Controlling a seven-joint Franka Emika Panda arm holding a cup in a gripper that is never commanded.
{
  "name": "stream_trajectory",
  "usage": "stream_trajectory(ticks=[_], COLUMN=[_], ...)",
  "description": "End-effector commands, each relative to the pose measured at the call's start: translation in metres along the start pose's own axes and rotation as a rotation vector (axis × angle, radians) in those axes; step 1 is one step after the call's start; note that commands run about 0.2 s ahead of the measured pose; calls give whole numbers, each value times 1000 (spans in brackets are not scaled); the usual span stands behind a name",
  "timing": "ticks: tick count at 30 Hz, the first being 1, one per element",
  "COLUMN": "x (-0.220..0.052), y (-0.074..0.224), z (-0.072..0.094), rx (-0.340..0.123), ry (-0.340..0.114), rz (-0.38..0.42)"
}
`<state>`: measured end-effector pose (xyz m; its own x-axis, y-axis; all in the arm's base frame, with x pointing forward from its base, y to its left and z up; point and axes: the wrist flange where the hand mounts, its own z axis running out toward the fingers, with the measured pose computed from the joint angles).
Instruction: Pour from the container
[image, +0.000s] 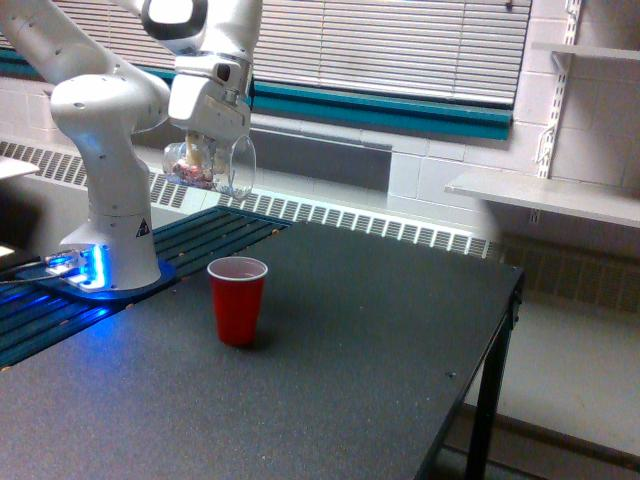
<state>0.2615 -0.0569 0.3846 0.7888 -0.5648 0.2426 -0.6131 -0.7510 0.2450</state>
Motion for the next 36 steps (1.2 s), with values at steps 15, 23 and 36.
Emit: stream_trajectory(ticks=[15,23,36], x=[-15,-19,-28], y=[4,1,-3], z=[20,24,27], rx=[-68,-90,-133], ry=[-45,-56,-80], rz=[-56,-99,-130])
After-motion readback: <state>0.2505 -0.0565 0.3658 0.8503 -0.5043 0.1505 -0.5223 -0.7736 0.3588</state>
